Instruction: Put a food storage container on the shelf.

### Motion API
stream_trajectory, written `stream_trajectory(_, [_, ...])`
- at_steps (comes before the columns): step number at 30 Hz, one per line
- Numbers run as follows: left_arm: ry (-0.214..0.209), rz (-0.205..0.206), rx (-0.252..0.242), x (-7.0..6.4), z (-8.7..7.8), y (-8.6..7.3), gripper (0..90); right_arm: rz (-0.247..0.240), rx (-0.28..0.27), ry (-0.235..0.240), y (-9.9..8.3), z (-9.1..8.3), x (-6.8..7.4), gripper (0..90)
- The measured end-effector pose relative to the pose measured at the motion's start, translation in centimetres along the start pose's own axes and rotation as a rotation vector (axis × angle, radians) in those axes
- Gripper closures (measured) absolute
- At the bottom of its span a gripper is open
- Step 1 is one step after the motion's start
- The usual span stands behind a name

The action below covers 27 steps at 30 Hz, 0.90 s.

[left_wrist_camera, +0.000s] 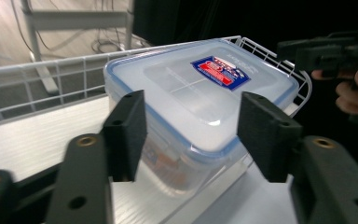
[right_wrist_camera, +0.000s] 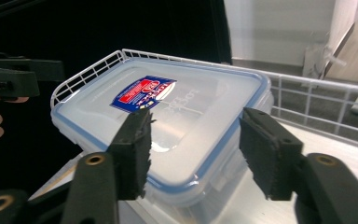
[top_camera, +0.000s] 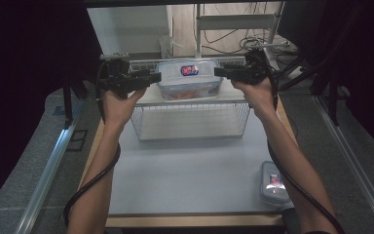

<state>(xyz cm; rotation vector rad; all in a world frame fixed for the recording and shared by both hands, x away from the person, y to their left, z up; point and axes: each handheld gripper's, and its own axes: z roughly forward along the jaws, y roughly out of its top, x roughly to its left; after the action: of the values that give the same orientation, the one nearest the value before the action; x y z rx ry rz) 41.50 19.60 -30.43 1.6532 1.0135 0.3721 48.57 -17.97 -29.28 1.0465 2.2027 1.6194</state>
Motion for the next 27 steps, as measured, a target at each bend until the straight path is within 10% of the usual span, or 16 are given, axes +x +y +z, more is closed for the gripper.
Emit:
stream_trajectory(11, [-0.007, 0.032, -0.015, -0.4, -1.1, -4.4, 68.5, -0.09, 0.034, -0.081, -3.2, -1.6, 0.6, 88.4])
stream_trajectory(16, [-0.027, 0.044, 0.005, -0.6, 0.2, -5.9, 89.8, -0.102, 0.056, -0.096, -4.4, -0.8, 0.8, 89.4])
stream_trajectory(27, [-0.018, 0.054, 0.017, -0.9, 1.9, -5.8, 89.9, -0.086, 0.079, -0.128, -5.1, 0.6, 0.4, 89.4])
